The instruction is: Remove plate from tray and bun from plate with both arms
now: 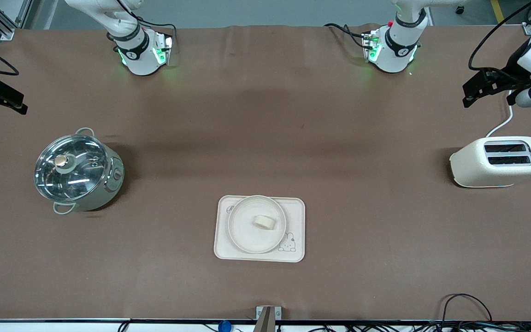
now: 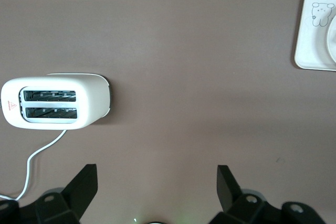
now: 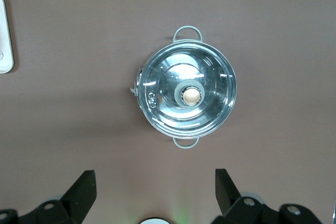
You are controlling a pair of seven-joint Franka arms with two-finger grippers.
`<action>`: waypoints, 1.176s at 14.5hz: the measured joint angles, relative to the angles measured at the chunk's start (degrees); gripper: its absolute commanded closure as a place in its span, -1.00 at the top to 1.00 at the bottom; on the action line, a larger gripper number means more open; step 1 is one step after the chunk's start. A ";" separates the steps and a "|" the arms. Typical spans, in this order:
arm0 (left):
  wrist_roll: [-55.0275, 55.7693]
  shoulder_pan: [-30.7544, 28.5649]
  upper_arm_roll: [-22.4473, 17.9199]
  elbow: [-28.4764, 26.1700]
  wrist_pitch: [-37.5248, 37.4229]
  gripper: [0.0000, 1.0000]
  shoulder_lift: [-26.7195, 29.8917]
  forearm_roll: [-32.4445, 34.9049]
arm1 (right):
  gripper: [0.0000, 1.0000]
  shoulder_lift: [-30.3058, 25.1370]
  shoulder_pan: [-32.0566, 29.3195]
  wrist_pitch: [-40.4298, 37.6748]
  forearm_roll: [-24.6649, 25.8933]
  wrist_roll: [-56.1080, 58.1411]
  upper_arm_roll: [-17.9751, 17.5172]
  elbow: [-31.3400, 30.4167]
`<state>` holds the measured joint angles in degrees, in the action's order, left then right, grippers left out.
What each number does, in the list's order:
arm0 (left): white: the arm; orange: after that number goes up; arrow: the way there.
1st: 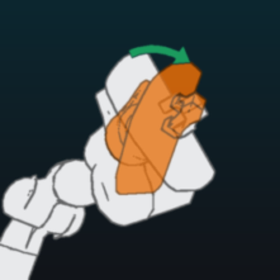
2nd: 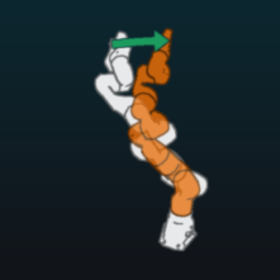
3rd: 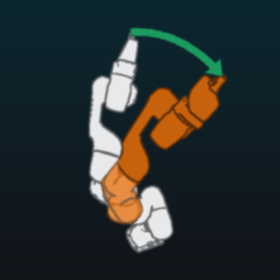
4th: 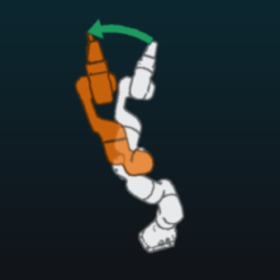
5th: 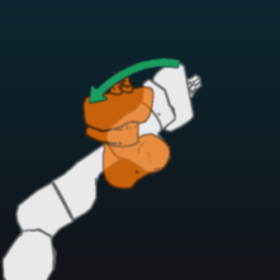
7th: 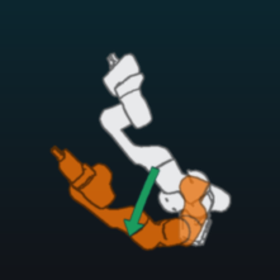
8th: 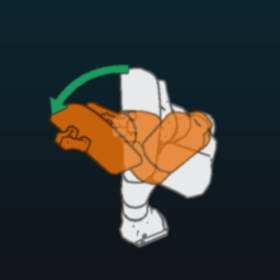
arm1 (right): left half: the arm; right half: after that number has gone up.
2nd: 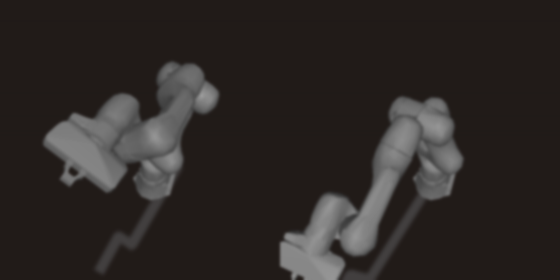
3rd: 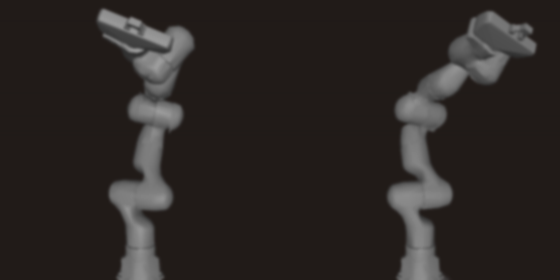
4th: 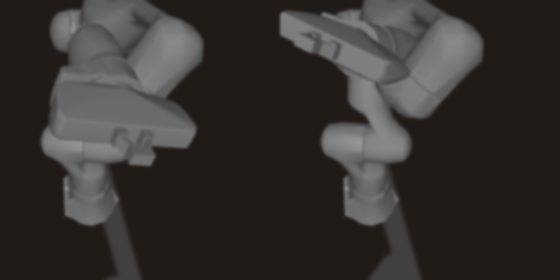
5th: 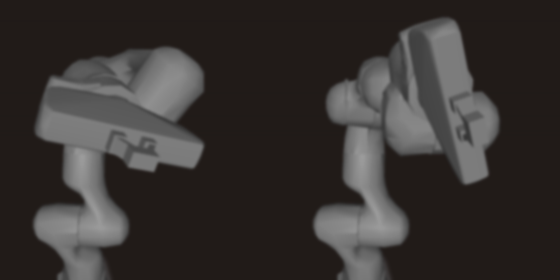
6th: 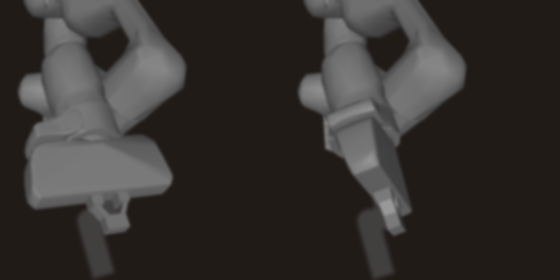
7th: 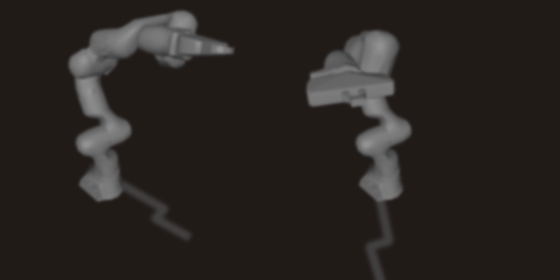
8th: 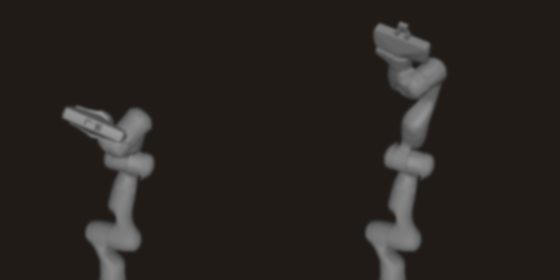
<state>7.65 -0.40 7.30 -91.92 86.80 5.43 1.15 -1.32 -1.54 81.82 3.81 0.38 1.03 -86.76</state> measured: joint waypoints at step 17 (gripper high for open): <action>0.00 0.13 -0.03 2.24 0.01 1.00 -3.37 0.00 | 1.00 4.10 11.96 5.90 -2.90 -7.95 -0.59 -0.05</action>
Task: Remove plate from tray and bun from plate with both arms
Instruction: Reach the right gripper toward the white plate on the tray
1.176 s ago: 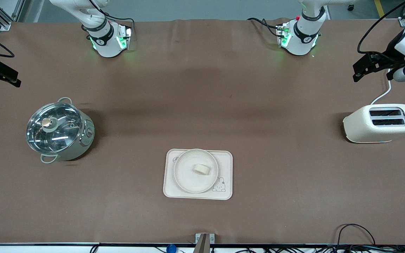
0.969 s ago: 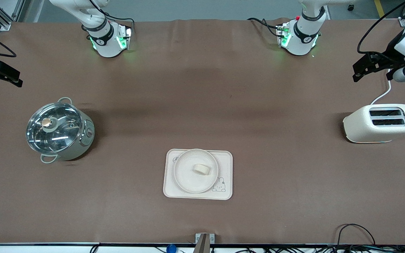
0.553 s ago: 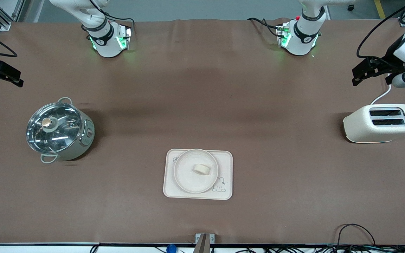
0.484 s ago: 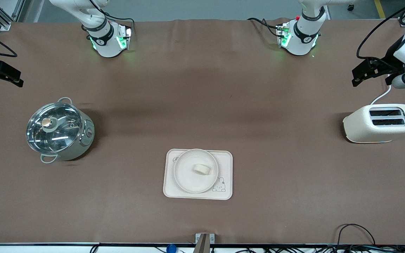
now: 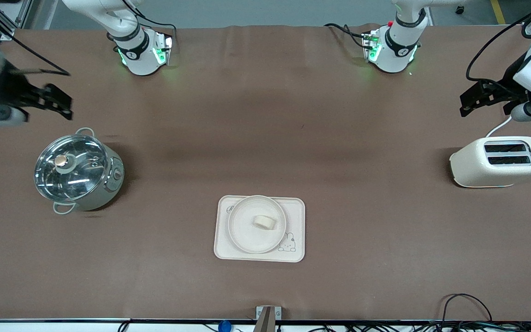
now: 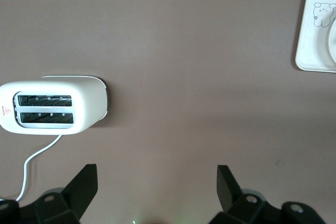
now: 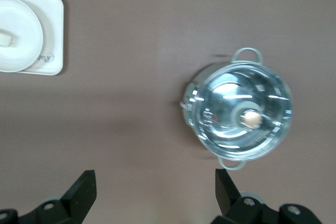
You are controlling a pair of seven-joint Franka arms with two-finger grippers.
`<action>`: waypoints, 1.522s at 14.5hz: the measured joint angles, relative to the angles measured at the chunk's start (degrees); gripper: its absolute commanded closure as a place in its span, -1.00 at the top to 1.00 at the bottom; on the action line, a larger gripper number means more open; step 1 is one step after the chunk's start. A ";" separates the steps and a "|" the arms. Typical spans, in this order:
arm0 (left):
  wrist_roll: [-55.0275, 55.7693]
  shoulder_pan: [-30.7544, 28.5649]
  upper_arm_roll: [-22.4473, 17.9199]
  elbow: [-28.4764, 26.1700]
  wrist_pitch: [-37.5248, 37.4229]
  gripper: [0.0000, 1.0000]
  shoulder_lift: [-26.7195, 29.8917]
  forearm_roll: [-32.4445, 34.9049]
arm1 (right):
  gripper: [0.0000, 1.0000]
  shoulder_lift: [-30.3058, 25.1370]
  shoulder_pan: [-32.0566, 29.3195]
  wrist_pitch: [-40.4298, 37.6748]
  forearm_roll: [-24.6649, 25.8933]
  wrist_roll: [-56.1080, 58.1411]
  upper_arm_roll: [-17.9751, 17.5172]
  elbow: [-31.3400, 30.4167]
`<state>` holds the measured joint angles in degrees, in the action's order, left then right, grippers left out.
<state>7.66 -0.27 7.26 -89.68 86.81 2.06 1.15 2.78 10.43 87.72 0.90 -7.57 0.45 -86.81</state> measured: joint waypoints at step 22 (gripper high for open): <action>0.00 -0.74 -0.24 0.93 0.06 1.00 -5.01 0.77 | 1.00 37.85 14.90 45.26 -18.39 -10.22 -0.04 0.68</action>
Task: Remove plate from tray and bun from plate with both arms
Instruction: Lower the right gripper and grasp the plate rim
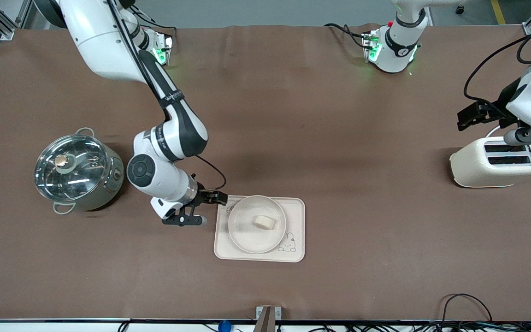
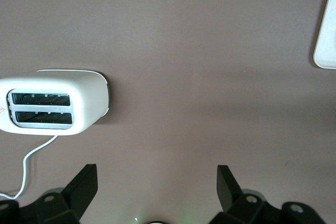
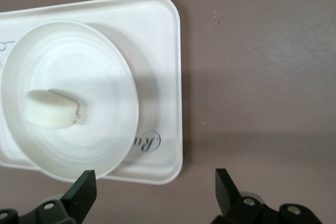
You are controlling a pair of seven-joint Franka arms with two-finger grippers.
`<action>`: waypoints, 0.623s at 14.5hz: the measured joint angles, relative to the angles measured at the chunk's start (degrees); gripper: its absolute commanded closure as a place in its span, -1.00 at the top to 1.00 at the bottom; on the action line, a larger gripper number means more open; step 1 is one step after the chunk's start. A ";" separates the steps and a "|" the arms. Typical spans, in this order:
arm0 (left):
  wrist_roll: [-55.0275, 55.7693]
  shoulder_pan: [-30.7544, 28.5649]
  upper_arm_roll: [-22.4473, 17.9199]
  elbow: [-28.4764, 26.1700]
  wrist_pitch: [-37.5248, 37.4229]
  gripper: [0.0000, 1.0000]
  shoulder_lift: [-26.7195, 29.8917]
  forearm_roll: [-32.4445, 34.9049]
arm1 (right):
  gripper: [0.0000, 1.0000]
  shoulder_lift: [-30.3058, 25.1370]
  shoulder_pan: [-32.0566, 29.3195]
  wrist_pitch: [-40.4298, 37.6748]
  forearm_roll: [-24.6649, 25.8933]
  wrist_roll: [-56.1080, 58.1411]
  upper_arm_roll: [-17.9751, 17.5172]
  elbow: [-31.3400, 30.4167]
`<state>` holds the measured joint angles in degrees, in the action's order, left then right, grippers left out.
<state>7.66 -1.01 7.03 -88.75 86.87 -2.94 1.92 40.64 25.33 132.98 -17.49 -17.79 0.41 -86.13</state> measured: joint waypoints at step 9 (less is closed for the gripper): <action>0.00 0.43 0.16 1.32 0.40 1.00 -0.81 0.00 | 1.00 9.82 2.06 5.44 -0.20 -14.70 0.00 8.44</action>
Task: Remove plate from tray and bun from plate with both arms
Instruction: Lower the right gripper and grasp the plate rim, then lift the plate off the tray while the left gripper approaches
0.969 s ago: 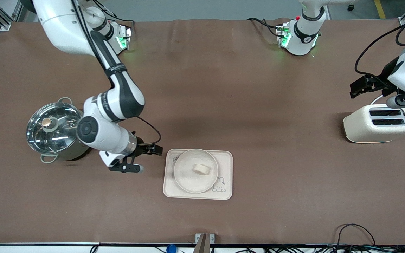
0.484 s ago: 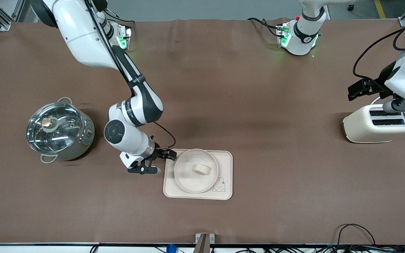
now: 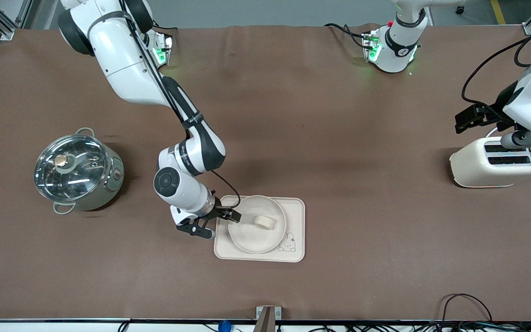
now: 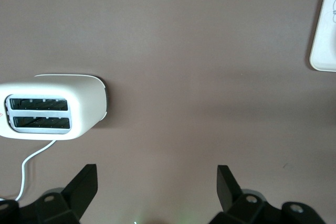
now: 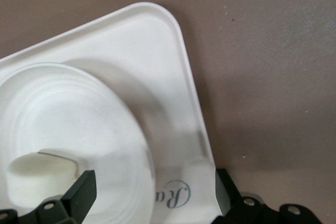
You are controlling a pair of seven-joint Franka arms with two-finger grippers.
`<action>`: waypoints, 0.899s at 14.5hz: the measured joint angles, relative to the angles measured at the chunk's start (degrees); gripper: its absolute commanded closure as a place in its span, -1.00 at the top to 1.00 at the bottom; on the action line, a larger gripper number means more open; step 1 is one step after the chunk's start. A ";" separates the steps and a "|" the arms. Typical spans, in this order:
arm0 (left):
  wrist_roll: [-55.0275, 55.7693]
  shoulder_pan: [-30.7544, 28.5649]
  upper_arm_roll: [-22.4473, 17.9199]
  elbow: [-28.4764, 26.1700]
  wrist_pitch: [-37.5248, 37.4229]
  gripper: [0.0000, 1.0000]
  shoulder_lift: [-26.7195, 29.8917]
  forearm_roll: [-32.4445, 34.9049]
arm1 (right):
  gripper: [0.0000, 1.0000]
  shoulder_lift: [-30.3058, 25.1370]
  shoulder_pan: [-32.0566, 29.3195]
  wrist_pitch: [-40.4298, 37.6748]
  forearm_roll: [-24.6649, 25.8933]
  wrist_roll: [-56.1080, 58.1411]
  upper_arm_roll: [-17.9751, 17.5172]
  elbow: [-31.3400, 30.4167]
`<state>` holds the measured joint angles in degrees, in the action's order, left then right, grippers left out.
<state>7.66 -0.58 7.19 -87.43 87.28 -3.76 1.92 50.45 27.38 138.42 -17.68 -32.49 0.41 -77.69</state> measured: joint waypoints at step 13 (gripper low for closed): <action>0.00 -0.06 -0.02 0.57 0.06 1.00 -1.21 0.00 | -0.99 2.66 1.35 1.13 0.00 -0.60 0.00 1.98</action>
<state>7.65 -0.65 7.17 -86.87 87.34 -4.96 1.92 53.11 28.73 139.56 -17.69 -33.09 0.42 -75.71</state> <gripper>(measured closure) 0.000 0.687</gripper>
